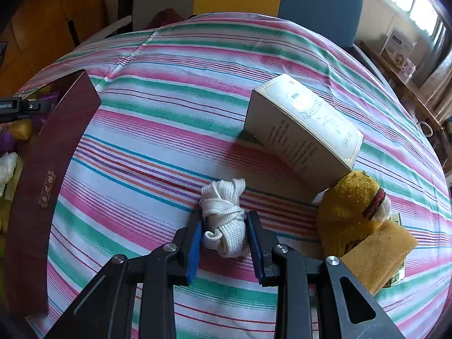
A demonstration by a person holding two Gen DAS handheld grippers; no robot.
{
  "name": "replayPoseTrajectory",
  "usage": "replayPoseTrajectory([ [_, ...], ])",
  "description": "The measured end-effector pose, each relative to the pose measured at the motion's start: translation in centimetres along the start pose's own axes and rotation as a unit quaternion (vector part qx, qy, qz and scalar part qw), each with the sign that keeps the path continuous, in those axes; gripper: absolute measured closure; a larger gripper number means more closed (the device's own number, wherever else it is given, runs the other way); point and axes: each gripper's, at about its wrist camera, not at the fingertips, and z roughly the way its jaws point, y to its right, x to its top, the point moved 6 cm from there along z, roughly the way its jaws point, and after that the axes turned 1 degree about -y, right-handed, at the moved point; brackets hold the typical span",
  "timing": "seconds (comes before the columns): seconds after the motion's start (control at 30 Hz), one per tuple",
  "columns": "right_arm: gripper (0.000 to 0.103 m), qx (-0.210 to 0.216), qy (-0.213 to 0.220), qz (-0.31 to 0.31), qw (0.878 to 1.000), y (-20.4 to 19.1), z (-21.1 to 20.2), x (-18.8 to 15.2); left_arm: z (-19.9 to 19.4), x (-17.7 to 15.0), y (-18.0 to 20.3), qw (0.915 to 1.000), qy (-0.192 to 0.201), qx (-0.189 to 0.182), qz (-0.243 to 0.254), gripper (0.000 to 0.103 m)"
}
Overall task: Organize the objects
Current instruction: 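Carry the purple packet over the gold tray and open the left tool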
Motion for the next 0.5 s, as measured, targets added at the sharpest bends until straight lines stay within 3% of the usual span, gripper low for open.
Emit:
replayPoseTrajectory([
  [0.23,0.072,-0.001,0.002,-0.001,1.000,0.0,0.1,0.1,-4.8,-2.3,0.2,0.9985,0.041,0.025,0.026,0.060],
  [0.33,0.072,-0.003,0.003,-0.003,1.000,0.0,0.1,0.1,-7.8,-4.8,0.7,0.9954,0.073,0.044,0.045,0.060],
  [0.5,0.073,-0.008,0.006,-0.008,1.000,-0.2,0.0,0.0,-10.6,-8.6,0.4,0.9936,0.092,0.052,0.040,0.060],
])
